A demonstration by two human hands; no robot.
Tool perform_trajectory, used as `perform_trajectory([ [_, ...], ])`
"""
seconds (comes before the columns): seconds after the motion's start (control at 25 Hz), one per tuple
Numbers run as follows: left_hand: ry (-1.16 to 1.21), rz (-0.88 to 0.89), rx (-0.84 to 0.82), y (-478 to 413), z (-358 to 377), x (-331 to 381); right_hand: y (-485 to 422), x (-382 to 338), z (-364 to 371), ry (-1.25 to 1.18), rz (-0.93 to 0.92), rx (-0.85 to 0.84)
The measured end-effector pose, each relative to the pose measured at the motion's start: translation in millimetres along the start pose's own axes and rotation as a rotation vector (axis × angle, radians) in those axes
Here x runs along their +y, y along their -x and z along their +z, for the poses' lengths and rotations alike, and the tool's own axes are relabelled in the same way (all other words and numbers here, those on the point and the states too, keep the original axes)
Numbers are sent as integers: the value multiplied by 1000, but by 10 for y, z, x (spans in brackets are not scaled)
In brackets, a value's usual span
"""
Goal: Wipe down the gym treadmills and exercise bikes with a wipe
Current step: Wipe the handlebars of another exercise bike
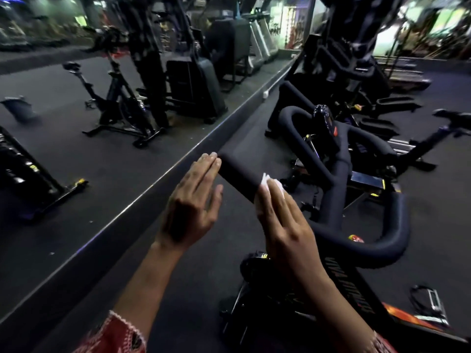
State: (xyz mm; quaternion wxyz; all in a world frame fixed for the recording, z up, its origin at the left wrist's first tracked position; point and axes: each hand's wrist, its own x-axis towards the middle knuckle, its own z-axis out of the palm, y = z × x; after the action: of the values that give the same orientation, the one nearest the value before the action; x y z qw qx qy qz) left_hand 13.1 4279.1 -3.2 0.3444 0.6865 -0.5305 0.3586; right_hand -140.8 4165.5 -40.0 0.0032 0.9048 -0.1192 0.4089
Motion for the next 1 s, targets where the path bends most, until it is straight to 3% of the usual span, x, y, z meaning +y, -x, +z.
perform_trajectory([
  [0.28,-13,64,51,-28,105,-4,-700,-250,236,-75,59,0],
  [0.56,-22,239,-31,90,336,403,673,386,-205,397,72,27],
  [0.76,43,244,-73,212,554,762,709,439,-238,335,158,118],
  [1.0,80,182,-71,327,713,1094,923,792,-436,347,-49,120],
])
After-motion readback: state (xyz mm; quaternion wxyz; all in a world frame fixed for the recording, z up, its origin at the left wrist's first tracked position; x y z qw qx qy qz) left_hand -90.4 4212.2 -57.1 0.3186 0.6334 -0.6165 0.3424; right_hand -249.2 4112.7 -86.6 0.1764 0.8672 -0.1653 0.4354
